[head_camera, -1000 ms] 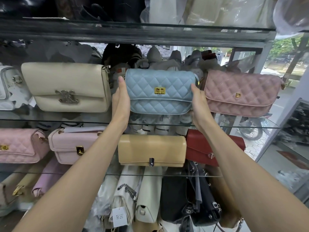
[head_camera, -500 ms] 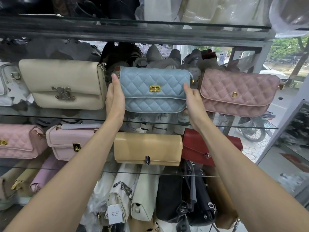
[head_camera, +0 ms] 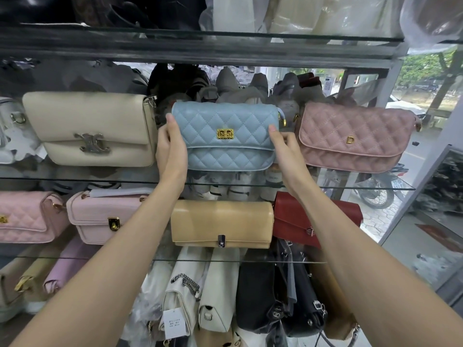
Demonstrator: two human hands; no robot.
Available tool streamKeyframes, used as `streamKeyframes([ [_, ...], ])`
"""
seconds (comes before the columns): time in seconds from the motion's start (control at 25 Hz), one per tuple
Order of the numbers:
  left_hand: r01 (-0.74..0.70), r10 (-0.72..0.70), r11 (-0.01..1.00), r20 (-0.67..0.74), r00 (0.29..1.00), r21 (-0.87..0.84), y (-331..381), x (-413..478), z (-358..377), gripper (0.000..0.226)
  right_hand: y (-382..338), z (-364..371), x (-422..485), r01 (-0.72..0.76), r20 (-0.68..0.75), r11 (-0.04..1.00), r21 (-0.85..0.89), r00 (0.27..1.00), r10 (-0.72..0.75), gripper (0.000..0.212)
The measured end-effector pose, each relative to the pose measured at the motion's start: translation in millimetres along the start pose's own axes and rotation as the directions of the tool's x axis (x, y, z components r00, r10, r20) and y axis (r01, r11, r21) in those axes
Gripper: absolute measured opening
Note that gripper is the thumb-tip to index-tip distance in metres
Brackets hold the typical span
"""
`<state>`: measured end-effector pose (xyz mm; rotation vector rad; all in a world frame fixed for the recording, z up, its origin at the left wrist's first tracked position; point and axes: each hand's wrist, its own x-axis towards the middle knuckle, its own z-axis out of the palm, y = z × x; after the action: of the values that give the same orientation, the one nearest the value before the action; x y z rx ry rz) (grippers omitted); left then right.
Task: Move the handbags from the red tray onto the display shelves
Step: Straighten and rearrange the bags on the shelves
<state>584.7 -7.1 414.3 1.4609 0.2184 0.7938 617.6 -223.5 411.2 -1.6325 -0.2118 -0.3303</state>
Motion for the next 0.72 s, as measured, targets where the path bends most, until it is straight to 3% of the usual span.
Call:
streamKeyframes([
  [0.12, 0.009, -0.009, 1.0, 0.008, 1.0, -0.01, -3, 1, -1, 0.055, -1, 1, 0, -0.02, -0.001, 0.999, 0.025, 1.0, 0.02, 0.045],
  [0.24, 0.023, -0.023, 0.999, 0.0, 1.0, -0.036, -3, 3, -2, 0.04, -5, 4, 0, -0.053, 0.021, 0.996, 0.078, 0.998, 0.051, 0.054],
  [0.4, 0.047, -0.046, 0.995, 0.014, 0.999, -0.085, -2, 8, -2, 0.031, -8, 4, 0, -0.101, 0.047, 0.985, 0.137, 0.994, 0.096, 0.04],
  [0.48, 0.044, -0.043, 0.997, 0.02, 0.999, -0.069, -3, 9, -3, 0.029, -8, 4, 0, -0.098, 0.031, 0.988, 0.12, 0.995, 0.095, 0.047],
  [0.6, 0.048, -0.046, 0.997, 0.04, 0.998, -0.066, -4, 7, -3, 0.035, -9, 6, -5, -0.082, -0.002, 0.994, 0.067, 0.997, 0.082, 0.059],
  [0.72, 0.028, -0.028, 1.0, 0.03, 0.999, 0.002, -3, 0, 0, 0.045, -10, 6, -5, -0.082, 0.001, 0.993, 0.082, 0.997, 0.082, 0.058],
])
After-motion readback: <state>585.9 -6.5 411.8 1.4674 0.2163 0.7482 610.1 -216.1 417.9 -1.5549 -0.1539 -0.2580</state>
